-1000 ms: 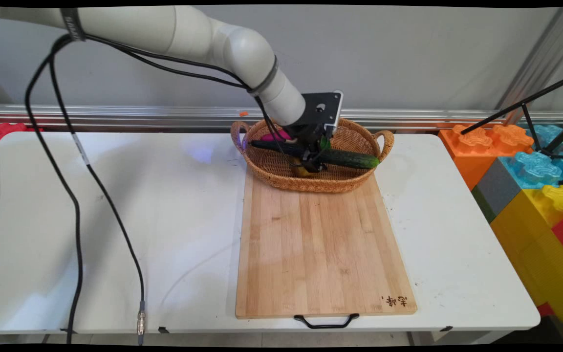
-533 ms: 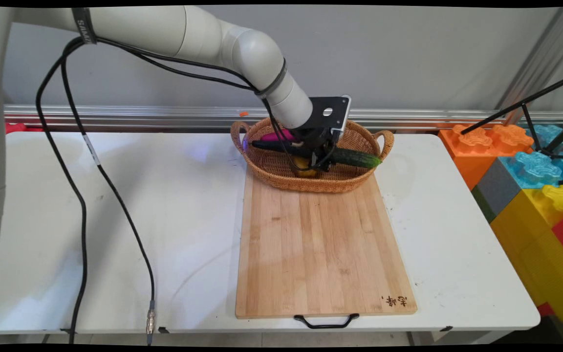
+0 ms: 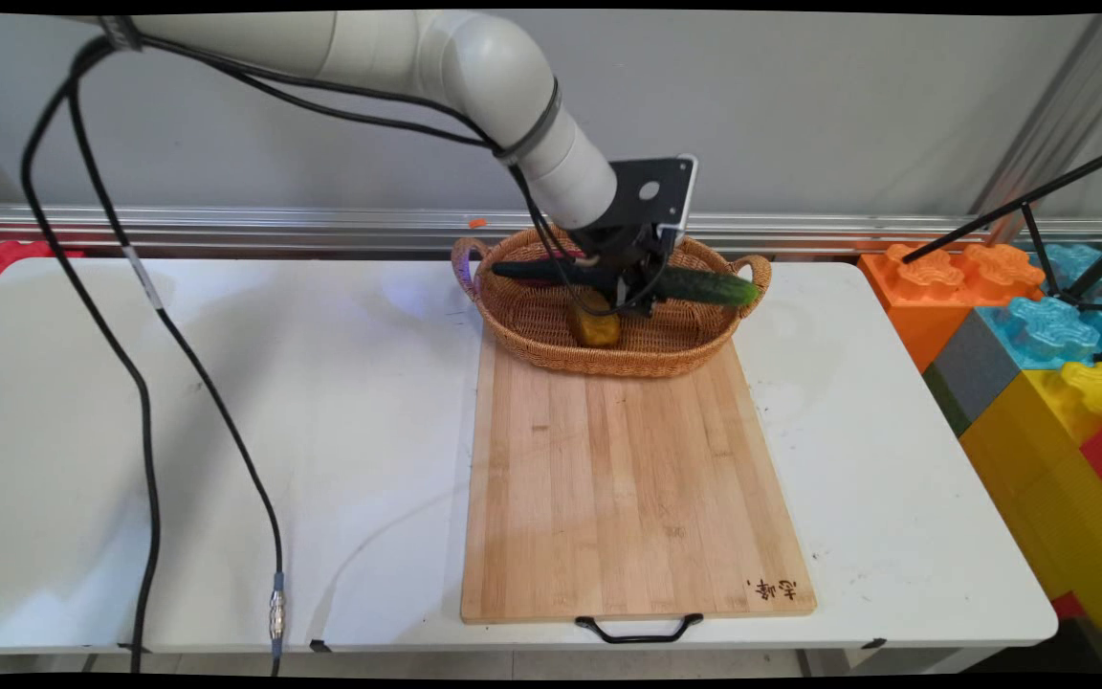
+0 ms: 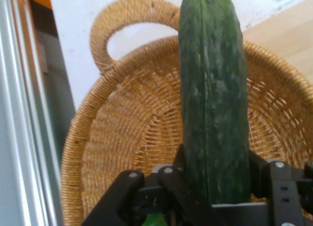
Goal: Place the picked object on the cutting board
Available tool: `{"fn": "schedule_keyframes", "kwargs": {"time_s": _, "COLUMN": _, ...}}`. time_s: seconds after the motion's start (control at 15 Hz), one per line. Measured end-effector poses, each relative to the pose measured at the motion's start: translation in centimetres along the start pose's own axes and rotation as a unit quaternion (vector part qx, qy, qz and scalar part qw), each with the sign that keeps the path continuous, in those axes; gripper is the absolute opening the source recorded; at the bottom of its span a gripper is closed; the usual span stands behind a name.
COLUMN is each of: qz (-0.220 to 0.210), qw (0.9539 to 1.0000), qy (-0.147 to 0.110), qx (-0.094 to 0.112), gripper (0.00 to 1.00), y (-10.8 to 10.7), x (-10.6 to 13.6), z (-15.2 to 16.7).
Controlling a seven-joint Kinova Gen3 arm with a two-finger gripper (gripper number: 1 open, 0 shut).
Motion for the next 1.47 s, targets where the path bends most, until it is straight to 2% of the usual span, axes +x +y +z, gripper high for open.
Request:
{"fn": "schedule_keyframes", "kwargs": {"time_s": 0.2, "qz": 0.000, "qw": 0.9999, "qy": 0.003, "qx": 0.014, "gripper": 0.00, "y": 0.1, "x": 1.7, "z": -2.4}}
{"fn": "schedule_keyframes", "kwargs": {"time_s": 0.4, "qz": -0.006, "qw": 0.9999, "qy": 0.009, "qx": 0.012, "gripper": 0.00, "y": 1.0, "x": 3.5, "z": -4.3}}
{"fn": "schedule_keyframes", "kwargs": {"time_s": 0.53, "qz": -0.017, "qw": 0.9998, "qy": 0.012, "qx": 0.002, "gripper": 0.00, "y": 2.0, "x": 4.7, "z": -5.3}}
{"fn": "schedule_keyframes", "kwargs": {"time_s": 0.87, "qz": -0.064, "qw": 0.9969, "qy": 0.011, "qx": -0.045, "gripper": 0.00, "y": 6.5, "x": 7.1, "z": -7.3}}
{"fn": "schedule_keyframes", "kwargs": {"time_s": 1.0, "qz": -0.076, "qw": 0.9957, "qy": 0.008, "qx": -0.053, "gripper": 0.00, "y": 8.0, "x": 7.3, "z": -7.2}}
{"fn": "schedule_keyframes", "kwargs": {"time_s": 1.13, "qz": -0.081, "qw": 0.9953, "qy": 0.004, "qx": -0.052, "gripper": 0.00, "y": 8.9, "x": 7.0, "z": -6.7}}
{"fn": "schedule_keyframes", "kwargs": {"time_s": 1.33, "qz": -0.083, "qw": 0.9956, "qy": 0.000, "qx": -0.043, "gripper": 0.00, "y": 10.0, "x": 6.1, "z": -5.3}}
{"fn": "schedule_keyframes", "kwargs": {"time_s": 1.47, "qz": -0.082, "qw": 0.9960, "qy": -0.005, "qx": -0.036, "gripper": 0.00, "y": 10.7, "x": 5.0, "z": -3.2}}
